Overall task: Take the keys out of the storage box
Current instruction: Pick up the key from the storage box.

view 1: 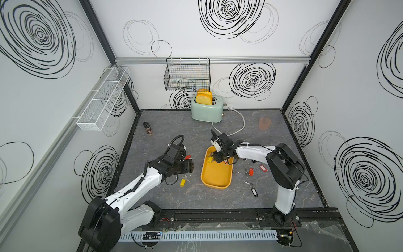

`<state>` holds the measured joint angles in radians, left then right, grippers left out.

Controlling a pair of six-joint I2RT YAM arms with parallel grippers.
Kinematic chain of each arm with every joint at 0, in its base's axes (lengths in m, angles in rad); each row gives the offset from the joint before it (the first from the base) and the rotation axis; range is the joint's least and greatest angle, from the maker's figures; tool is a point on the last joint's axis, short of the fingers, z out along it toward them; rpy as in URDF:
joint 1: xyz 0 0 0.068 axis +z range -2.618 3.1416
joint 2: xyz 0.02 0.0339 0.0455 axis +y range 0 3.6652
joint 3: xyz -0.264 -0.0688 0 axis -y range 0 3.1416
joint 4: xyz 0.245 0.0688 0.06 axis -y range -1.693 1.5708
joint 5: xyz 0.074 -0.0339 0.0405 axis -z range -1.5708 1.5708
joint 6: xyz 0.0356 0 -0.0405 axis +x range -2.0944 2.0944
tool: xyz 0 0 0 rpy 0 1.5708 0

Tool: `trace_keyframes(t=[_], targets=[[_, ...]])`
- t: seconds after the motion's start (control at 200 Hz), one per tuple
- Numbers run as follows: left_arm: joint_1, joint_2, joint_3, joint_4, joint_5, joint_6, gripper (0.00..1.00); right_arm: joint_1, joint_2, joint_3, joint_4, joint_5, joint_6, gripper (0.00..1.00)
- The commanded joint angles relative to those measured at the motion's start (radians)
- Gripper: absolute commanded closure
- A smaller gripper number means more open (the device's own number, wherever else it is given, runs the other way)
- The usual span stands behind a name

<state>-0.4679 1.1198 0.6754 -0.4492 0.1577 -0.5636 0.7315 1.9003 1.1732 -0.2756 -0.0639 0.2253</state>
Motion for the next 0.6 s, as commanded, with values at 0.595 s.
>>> trace_keyframes(t=[0.595], targets=[[0.021,0.003,0.006,0.033,0.02,0.013,0.36,0.032,-0.045,0.045,-0.045,0.064,-0.022,1.0]])
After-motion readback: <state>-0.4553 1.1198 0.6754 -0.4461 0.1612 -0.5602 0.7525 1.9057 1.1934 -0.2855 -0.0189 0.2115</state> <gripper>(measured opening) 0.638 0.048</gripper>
